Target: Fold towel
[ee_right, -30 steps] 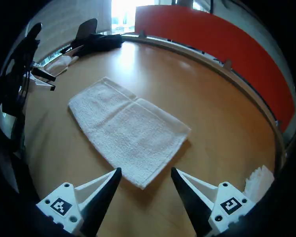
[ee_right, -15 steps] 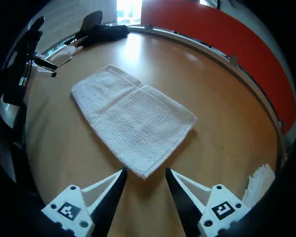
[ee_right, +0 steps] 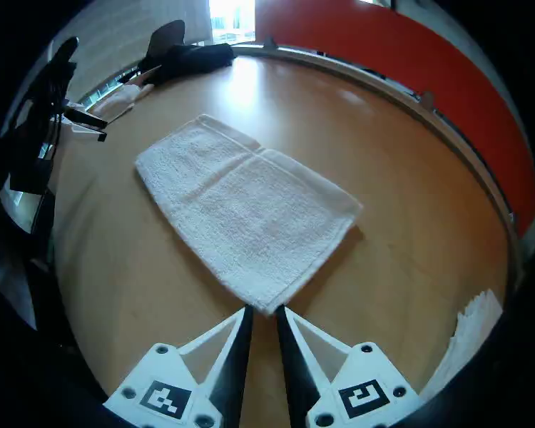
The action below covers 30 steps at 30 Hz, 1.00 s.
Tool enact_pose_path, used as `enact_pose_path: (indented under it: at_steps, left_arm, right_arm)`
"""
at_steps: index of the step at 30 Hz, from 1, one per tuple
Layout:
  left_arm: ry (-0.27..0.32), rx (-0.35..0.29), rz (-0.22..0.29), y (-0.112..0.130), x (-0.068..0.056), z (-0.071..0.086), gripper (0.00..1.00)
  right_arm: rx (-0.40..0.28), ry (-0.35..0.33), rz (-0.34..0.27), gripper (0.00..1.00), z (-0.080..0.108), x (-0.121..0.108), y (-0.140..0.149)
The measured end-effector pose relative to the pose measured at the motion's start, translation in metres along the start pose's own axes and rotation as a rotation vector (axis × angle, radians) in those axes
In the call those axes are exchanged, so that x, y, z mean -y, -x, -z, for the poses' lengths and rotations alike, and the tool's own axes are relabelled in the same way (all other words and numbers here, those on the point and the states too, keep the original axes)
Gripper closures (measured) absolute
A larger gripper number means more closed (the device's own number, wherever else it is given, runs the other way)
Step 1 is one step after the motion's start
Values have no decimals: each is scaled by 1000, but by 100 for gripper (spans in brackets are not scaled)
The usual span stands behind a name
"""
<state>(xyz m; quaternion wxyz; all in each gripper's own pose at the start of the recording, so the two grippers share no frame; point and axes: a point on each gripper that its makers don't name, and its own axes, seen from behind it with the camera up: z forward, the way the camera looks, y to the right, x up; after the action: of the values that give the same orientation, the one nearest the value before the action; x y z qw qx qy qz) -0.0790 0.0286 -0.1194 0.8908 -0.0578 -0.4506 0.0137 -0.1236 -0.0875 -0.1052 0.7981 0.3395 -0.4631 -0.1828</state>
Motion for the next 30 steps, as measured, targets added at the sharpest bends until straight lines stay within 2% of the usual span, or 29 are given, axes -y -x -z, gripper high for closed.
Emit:
enact_pose_path:
  at_steps: [6,20,30]
  left_arm:
    - [0,3,-8,1,-1,0,4]
    - [1,-7,-14,-7,-3,-3,4]
    - [1,-17,-17,-13,-4,-2,4]
  right_arm:
    - [-10,4,-8,95,1,-2,0]
    - [-63,26,-25,95,15,-4,-21]
    - [-127,61,9,95,39,-11,-51]
